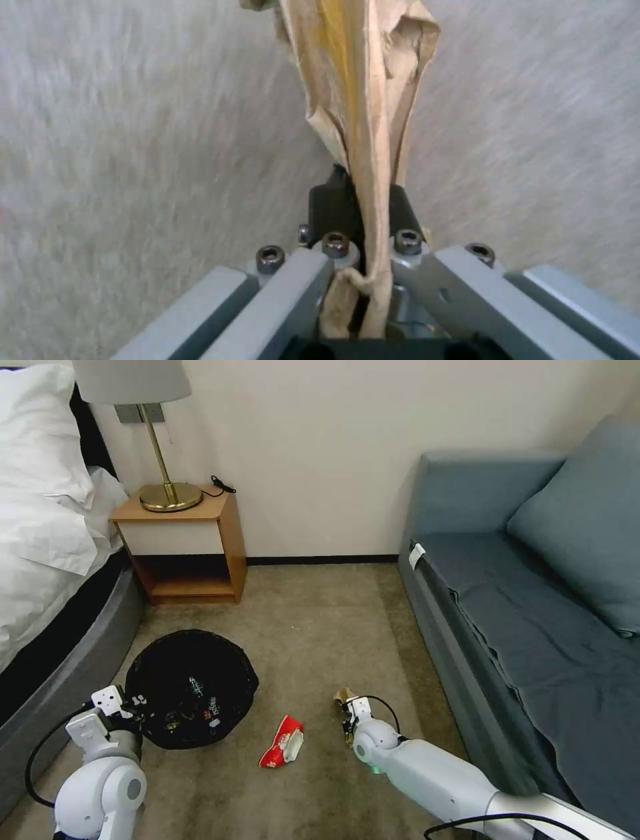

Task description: Pick up the trash bin, then pick up the garbage on the floor and place it into the trash bin.

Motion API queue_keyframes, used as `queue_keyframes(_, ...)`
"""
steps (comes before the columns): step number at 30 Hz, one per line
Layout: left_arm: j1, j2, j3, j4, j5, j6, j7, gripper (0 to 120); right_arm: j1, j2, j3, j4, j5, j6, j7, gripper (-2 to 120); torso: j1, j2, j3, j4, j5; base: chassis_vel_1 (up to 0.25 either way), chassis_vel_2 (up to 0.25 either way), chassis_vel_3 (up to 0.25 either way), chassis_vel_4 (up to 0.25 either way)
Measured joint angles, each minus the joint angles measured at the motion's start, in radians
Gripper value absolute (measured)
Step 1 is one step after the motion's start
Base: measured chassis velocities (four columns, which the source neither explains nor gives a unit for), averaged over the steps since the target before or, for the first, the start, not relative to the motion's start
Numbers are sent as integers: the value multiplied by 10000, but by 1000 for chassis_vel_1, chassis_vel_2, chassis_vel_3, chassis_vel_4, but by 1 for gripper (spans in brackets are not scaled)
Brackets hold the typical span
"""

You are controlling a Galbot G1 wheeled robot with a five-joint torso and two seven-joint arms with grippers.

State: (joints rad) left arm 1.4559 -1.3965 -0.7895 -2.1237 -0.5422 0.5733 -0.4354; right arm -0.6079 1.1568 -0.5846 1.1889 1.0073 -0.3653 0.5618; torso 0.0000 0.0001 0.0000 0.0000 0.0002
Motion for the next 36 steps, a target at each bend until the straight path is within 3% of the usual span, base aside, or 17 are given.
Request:
queue_keyframes(3,13,39,28,17,-13,-3,1,2,192,-873,379,1682,195,2,209,0,0,0,0,-3,-1,0,0,0,0)
queue_keyframes(4,13,39,28,17,-13,-3,1,2,192,-873,379,1682,195,2,209,0,0,0,0,-3,-1,0,0,0,0)
queue_keyframes(7,27,59,109,33,-34,-6,4,2,659,-1259,774,3904,1123,0,404,0,0,0,0,-5,-2,0,0,0,0)
queue_keyframes(12,29,42,211,34,-38,-6,3,2,1405,-921,704,5825,2420,56,660,0,0,0,0,0,-6,0,0,0,0)
queue_keyframes(14,26,23,274,31,-39,-6,2,2,1978,-173,201,6510,2886,304,906,0,0,0,0,3,-5,0,0,0,0)
queue_keyframes(16,26,20,289,29,-37,-6,-3,2,2096,45,39,6595,2933,360,956,0,0,0,0,2,-7,0,0,0,0)
queue_keyframes(20,-5,-28,394,-5,-30,23,-13,2,2524,1484,-1265,6504,2979,645,1487,0,0,0,0,3,-4,0,0,0,0)
queue_keyframes(27,-13,-65,423,-71,-28,38,-35,2,2547,2004,-2278,5612,2527,763,1676,0,0,0,0,1,-5,0,0,0,0)
queue_keyframes(36,-7,-123,398,-116,-15,46,-45,2,2349,2282,-2671,5110,2099,936,1683,32,0,-2,0,0,-3,0,0,0,0)
